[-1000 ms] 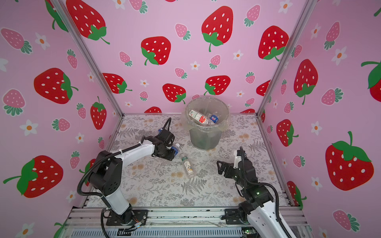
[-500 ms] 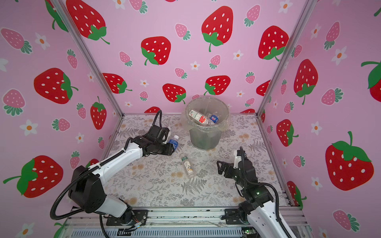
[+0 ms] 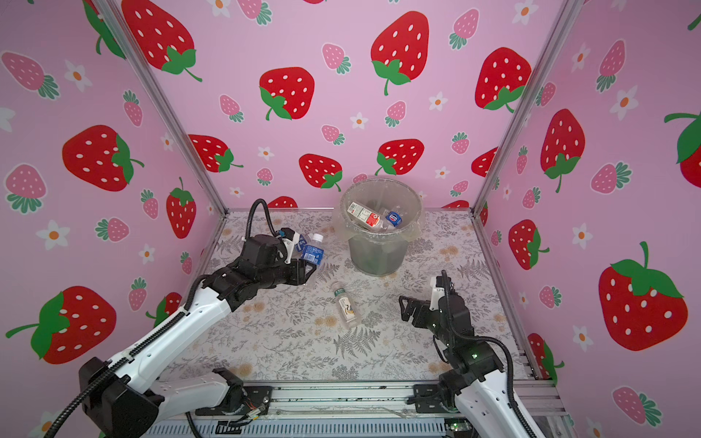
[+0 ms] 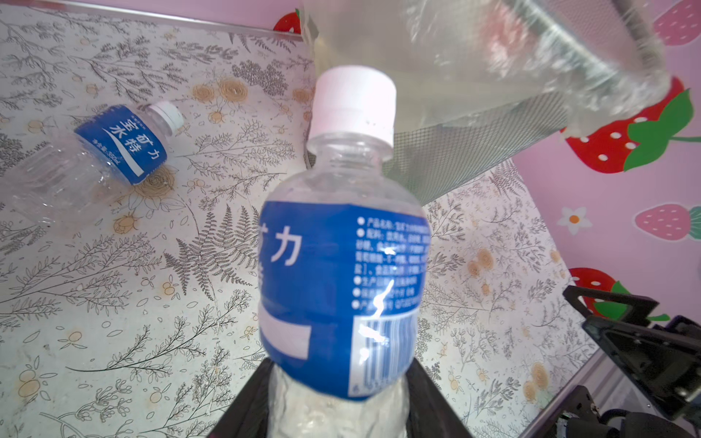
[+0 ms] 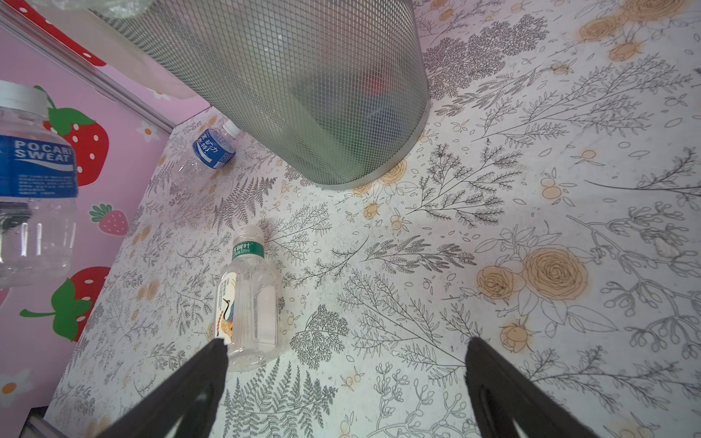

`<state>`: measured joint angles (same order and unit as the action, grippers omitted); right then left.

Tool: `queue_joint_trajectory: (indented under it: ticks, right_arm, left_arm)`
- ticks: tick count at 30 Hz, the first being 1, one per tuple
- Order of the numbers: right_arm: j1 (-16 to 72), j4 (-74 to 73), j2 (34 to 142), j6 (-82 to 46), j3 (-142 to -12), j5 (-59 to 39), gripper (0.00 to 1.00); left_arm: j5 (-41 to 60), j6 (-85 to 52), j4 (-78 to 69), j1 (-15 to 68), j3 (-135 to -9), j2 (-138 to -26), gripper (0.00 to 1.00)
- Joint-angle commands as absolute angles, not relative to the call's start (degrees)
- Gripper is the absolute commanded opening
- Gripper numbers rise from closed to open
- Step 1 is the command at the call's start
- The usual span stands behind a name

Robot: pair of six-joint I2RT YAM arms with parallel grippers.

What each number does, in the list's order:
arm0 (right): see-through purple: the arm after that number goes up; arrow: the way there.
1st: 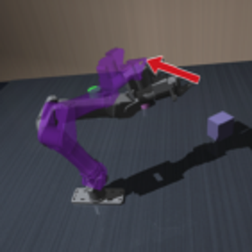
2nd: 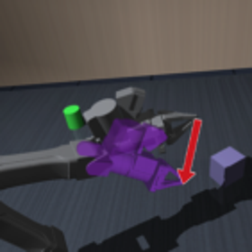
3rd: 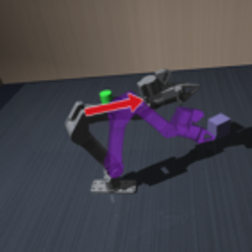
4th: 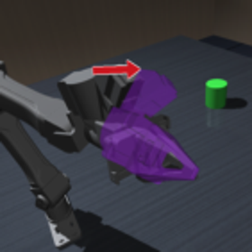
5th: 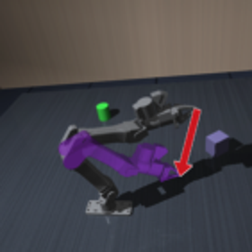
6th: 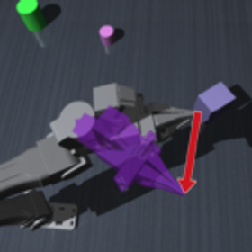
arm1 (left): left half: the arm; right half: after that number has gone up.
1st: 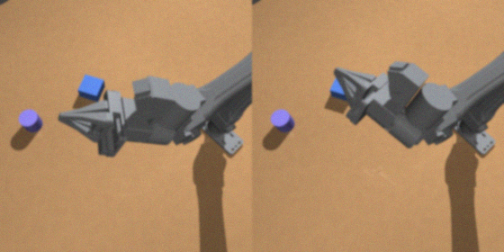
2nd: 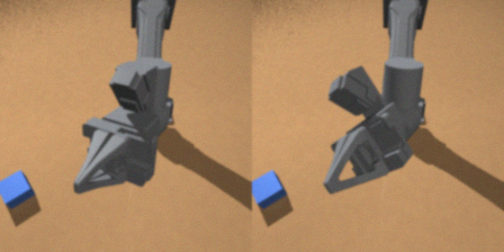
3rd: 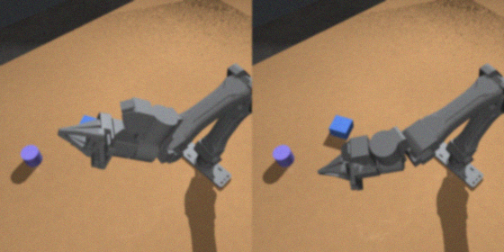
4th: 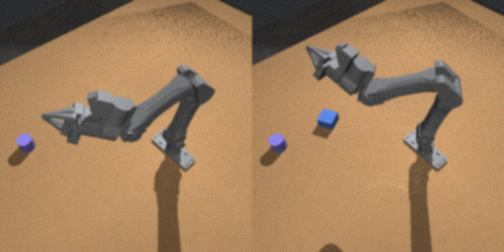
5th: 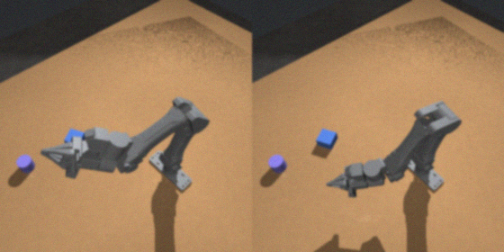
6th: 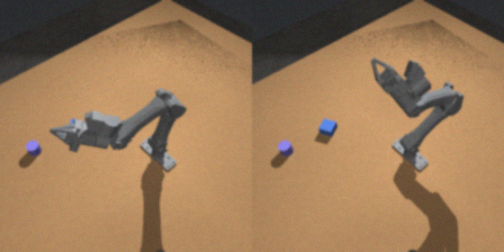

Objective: Throw the plastic bottles in the bin
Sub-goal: 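Lift the blue-labelled bottle with the left gripper and carry it over the bin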

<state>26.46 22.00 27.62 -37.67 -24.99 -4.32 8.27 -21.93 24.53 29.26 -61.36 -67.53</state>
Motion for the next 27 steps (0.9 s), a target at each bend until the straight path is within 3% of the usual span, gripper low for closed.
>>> queue_joint_trajectory:
  ticks: [1,18,27]
  right_arm:
    - [26.3,22.4,27.3,-37.7,-24.8,-3.9,0.99]
    - [26.3,22.5,27.4,-38.0,-24.8,-3.7,0.99]
    - [26.3,22.4,27.8,-38.0,-24.7,-3.1,0.99]
  left_arm:
    - [5.3,-24.0,19.9,29.1,-62.1,-63.9,0.50]
    - [6.7,-26.3,4.6,29.5,-62.5,-58.9,0.47]
    - [7.1,-25.2,6.3,32.9,-82.1,-73.4,0.48]
